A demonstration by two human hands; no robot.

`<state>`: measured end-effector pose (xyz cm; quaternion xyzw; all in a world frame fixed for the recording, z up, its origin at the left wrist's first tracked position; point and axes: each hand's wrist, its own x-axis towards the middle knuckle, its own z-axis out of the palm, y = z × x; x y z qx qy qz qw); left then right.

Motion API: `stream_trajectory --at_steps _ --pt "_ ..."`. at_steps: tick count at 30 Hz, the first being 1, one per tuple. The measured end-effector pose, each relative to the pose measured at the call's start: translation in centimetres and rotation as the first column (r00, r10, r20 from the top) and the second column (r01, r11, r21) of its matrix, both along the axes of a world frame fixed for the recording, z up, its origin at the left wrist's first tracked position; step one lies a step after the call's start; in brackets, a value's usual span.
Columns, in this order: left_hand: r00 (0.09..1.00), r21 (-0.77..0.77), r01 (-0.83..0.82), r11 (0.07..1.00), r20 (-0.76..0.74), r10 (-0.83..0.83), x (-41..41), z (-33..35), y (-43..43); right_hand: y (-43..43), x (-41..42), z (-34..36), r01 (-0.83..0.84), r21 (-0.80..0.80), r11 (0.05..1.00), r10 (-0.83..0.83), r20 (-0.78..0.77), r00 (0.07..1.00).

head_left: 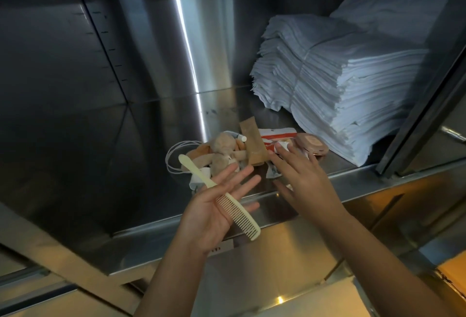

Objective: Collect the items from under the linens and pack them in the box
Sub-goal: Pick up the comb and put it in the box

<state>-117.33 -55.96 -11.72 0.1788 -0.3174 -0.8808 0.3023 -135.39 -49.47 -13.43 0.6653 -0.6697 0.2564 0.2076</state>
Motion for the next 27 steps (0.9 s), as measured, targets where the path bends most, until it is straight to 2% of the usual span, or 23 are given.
stream_trajectory --at_steps 4,10,19,23,27 --pt "0.999 0.052 0.051 0.997 0.01 -0.052 0.4 -0.3 -0.9 -2.7 -0.3 0.2 0.019 0.062 0.998 -0.017 -0.043 0.999" --pt "0.998 0.053 0.061 0.997 0.0 -0.061 0.1 -0.3 -1.4 -5.4 -1.5 0.6 -0.019 0.172 0.985 0.029 -0.058 0.998" --pt "0.999 0.017 0.042 0.999 0.016 -0.043 -1.4 0.2 -2.0 -7.1 -2.3 -0.2 -0.178 0.054 0.983 0.185 -0.174 0.967" --pt "0.999 0.009 0.045 0.999 0.013 -0.045 -2.0 0.3 -2.5 -7.1 -2.9 -0.1 -0.251 0.037 0.967 0.254 -0.122 0.959" --pt "0.999 0.008 0.041 0.999 0.011 -0.041 -2.7 0.3 -2.8 -6.9 -3.4 0.3 -0.252 0.011 0.968 0.252 -0.109 0.962"
